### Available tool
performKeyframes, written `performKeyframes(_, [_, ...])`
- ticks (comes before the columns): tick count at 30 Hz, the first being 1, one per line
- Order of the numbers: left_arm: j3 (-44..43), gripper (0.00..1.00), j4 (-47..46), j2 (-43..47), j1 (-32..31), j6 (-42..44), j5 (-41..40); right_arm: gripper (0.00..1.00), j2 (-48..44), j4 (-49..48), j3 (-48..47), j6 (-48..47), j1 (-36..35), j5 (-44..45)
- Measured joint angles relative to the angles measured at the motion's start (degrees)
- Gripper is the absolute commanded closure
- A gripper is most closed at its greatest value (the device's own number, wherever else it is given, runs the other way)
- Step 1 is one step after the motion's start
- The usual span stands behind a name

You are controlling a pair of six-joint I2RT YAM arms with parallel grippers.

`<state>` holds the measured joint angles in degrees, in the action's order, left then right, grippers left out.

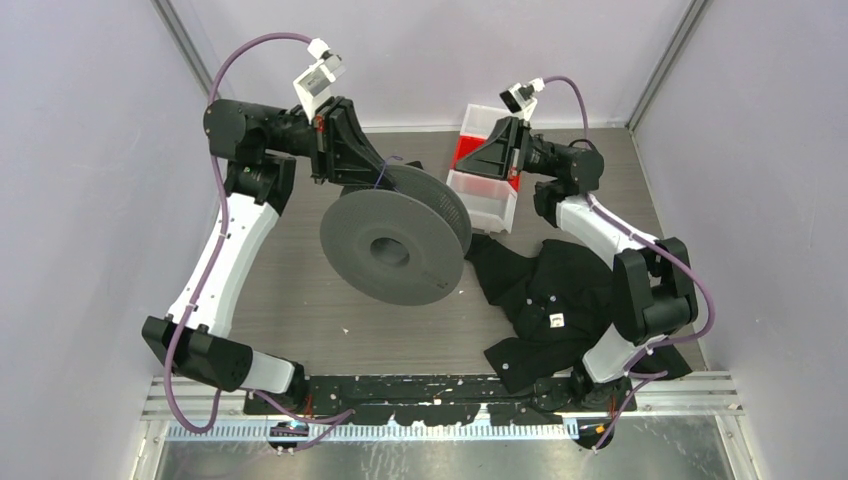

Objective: Wrap the cables

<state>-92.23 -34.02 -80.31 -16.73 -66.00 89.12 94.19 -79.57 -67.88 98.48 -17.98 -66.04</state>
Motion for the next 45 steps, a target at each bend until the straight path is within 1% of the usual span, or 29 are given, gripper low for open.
performKeyframes(2, [0.3,1.0,0.0,0.0,0.2,0.0,0.0,0.99,-0.3,0.3,2.1,-0.5,1.4,0.5])
performKeyframes(6, [1.2,0.99,0.1,0.0,0.3,0.0,0.0,0.98,-2.1,1.7,3.6,-2.7,0.9,0.4])
performKeyframes(7, [1.7,1.0,0.0,0.1,0.3,0.1,0.0,0.95,-3.0,3.0,3.6,-4.1,0.8,0.3])
performKeyframes(8, [2.1,1.0,-0.1,0.3,0.3,0.2,0.0,0.94,-3.9,4.7,3.6,-5.8,0.7,0.2])
performKeyframes(9, [2.7,1.0,-0.1,0.6,0.3,0.5,0.0,0.94,-5.1,7.6,3.6,-8.2,0.5,0.2])
performKeyframes(10, [3.0,1.0,-0.1,0.8,0.3,0.7,0.1,0.9,-6.4,11.1,3.6,-11.7,0.5,0.2])
performKeyframes(11, [3.1,1.0,-0.1,0.9,0.2,0.9,0.1,0.85,-7.7,15.4,3.6,-15.3,0.5,0.4])
performKeyframes(12, [3.1,1.0,-0.1,1.0,-0.1,1.3,0.0,0.81,-9.4,22.7,3.4,-21.3,0.5,1.2])
performKeyframes(14, [3.1,0.99,0.0,1.2,-0.3,2.6,-0.2,0.73,-13.6,45.8,0.4,-38.7,0.4,5.7])
performKeyframes(16, [3.3,0.99,0.7,1.6,-0.3,5.3,-1.2,0.71,-15.4,63.6,-4.4,-51.8,0.2,11.8])
performKeyframes(17, [3.7,0.99,2.6,2.2,-0.1,8.5,-2.2,0.67,-16.0,72.0,-7.2,-57.6,0.1,15.9])
performKeyframes(18, [3.9,1.0,7.5,3.0,0.2,14.1,-3.5,0.64,-16.4,78.8,-9.8,-62.4,0.2,19.7])
performKeyframes(19, [3.7,1.0,14.6,3.8,0.6,20.9,-5.1,0.61,-16.7,84.4,-11.8,-66.1,0.2,23.1])
performKeyframes(20, [2.1,1.0,26.5,4.7,0.2,30.9,-8.9,0.59,-16.9,89.2,-13.4,-69.3,0.3,26.3])
performKeyframes(21, [0.0,1.0,36.0,4.7,-0.4,39.9,-12.5,0.58,-17.1,93.2,-14.4,-71.8,0.4,29.2])
performKeyframes(23, [-5.2,1.0,53.5,4.0,-3.1,56.9,-22.1,0.56,-17.3,99.6,-15.4,-75.5,0.5,34.0])
performKeyframes(24, [-7.0,1.0,59.7,3.6,-4.4,63.5,-25.7,0.55,-17.3,102.2,-15.5,-76.8,0.6,36.0])
performKeyframes(26, [-7.8,1.0,69.5,3.6,-6.7,74.3,-31.6,0.54,-17.3,106.5,-15.5,-78.8,0.7,39.3])
performKeyframes(27, [-7.0,1.0,72.1,4.0,-7.4,77.7,-34.1,0.53,-17.3,107.8,-15.5,-79.3,0.8,40.4])
performKeyframes(28, [-4.6,1.0,74.4,4.9,-8.6,82.1,-38.3,0.53,-17.4,109.3,-15.5,-80.0,0.8,41.8])
performKeyframes(31, [3.1,1.0,77.2,7.7,-10.7,89.9,-47.2,0.54,-17.7,112.0,-15.6,-81.0,0.8,44.0])
performKeyframes(33, [8.0,1.0,78.9,9.4,-11.7,93.5,-51.3,0.55,-17.8,113.5,-16.5,-81.3,0.8,44.5])
performKeyframes(36, [13.1,1.0,80.3,11.6,-13.0,97.5,-54.9,0.51,-17.8,114.6,-18.5,-80.4,0.5,44.3])
performKeyframes(39, [15.8,1.0,81.0,14.2,-14.0,100.7,-56.5,0.46,-17.6,115.2,-20.5,-78.7,-1.5,44.0])
performKeyframes(43, [16.5,1.0,82.0,17.1,-15.0,103.3,-57.0,0.42,-14.7,116.1,-24.7,-77.1,-8.6,43.2])
performKeyframes(45, [16.5,1.0,82.2,17.9,-15.4,104.1,-57.0,0.4,-12.8,115.1,-25.2,-75.9,-12.9,42.6])
